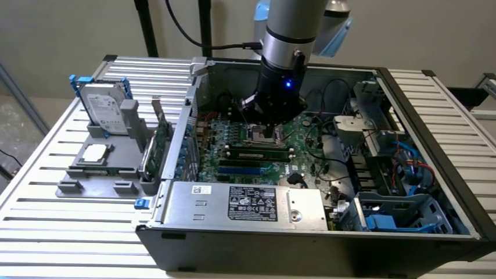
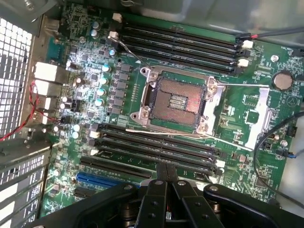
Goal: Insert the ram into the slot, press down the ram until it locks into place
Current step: 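Press down the ram until it locks into place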
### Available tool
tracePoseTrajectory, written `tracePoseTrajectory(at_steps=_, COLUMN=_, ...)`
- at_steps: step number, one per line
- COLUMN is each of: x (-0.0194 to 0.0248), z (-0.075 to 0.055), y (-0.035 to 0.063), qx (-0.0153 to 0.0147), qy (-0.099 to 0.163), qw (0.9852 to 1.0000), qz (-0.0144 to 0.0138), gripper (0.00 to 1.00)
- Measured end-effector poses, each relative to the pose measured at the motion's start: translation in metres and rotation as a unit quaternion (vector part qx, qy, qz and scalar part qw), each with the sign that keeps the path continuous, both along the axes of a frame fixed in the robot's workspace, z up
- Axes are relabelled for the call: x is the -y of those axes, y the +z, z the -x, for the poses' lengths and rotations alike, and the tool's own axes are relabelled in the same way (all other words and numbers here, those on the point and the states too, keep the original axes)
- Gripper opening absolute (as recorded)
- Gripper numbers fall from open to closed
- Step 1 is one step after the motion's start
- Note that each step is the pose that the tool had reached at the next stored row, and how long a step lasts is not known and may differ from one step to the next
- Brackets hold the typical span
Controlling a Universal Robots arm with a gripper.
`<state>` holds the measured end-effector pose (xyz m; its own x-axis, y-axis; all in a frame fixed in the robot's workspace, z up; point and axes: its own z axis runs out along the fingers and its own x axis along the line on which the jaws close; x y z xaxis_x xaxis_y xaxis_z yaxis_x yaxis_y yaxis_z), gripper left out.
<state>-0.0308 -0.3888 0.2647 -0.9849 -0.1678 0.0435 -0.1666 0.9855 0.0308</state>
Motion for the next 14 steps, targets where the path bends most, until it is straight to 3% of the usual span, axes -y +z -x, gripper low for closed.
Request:
tracePoseTrajectory(at_steps=6, x=0.0000, z=0.0000, y=0.0001, qx=0.0029, qy=-0.035, qw=0.9994, qz=0.0000, gripper=0.11)
tracePoseTrajectory(at_steps=11, x=0.0000, z=0.0000, y=0.0001, qx=0.0066, qy=-0.062, qw=0.9981, qz=-0.0001, gripper=0.11)
tracePoseTrajectory(at_steps=14, x=0.0003, z=0.0000, y=0.0002, qx=0.0072, qy=-0.073, qw=0.9973, qz=0.0001, gripper=0.11)
